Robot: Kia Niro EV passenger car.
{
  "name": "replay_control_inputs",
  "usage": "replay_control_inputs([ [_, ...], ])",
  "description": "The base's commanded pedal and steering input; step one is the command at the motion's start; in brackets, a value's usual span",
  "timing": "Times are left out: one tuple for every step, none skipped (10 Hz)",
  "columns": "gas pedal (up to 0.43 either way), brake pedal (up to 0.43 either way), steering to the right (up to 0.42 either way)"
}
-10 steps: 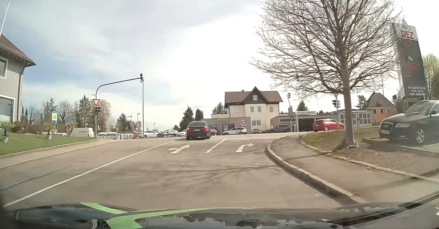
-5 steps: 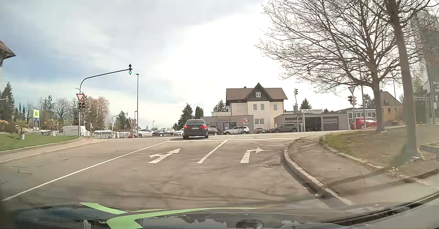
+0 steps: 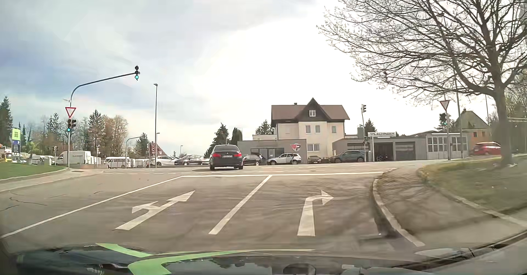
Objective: Follow the waypoints while adhering to traffic rules and regulations
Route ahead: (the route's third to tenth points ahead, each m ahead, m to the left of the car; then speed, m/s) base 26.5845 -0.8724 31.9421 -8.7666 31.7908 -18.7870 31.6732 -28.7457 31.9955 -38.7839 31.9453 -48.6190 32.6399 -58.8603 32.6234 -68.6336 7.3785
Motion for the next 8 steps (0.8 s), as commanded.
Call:
replay_control_inputs([
  [0.059,0.0,0.026],
  [0.047,0.0,0.035],
  [0.047,0.0,0.048],
  [0.047,0.0,0.053],
  [0.039,0.0,0.061],
  [0.039,0.0,0.07],
  [0.047,0.0,0.081],
  [0.047,0.0,0.094],
])
